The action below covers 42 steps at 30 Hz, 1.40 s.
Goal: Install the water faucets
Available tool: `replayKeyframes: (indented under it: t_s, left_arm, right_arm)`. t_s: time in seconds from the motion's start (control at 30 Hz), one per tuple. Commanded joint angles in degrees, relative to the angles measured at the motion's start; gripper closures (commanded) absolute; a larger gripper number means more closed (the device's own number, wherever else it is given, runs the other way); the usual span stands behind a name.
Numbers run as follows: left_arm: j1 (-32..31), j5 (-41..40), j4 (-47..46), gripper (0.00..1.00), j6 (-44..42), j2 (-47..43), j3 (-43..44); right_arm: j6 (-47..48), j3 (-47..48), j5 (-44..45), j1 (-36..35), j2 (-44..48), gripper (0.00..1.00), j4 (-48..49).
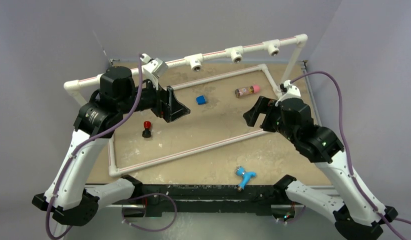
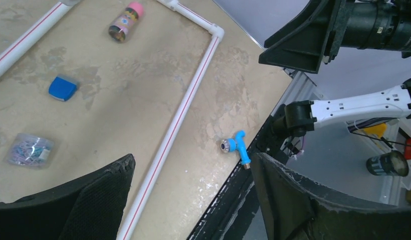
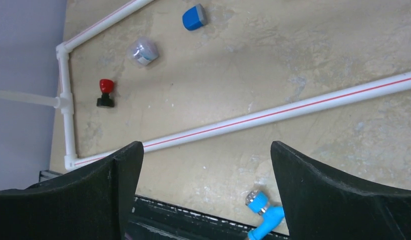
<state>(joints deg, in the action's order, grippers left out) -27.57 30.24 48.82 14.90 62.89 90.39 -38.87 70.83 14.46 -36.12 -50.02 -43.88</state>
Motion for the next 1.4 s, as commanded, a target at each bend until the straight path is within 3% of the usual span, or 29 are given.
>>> replayKeyframes:
  t_s: [0.0,0.27,0.53,0.8,1.37]
  left_arm:
    - [-0.46,3.22,-1.8,0.15,1.47,0.14,-0.39]
    - [-0.46,4.13,-2.15,0.15,1.8,0.52,-2.34]
    - [-0.46,3.67,-1.64,0.15,0.94,0.52,-3.62]
    - [-0.46,4.01,-0.28,0.15,0.33,0.56,-5.14]
    - [-0.46,6.26,0.86,0.15,-0.6,0.22,-7.42]
  right_arm:
    - [0.16,1.37,-0.04,-0.39,0.17,0.02,-4.84]
    - [4.67,-5.34,-5.17,-0.41,1.17,0.06,-4.72]
    - [2.9,-14.83,-11.28,-0.43,-1.39,0.08,-4.36]
    - [0.61,-21.44,-14.37,-1.05,-2.53,0.18,-2.87]
    - [-14.89,-29.86,-7.93,-17.88,-9.58,0.21,1.08]
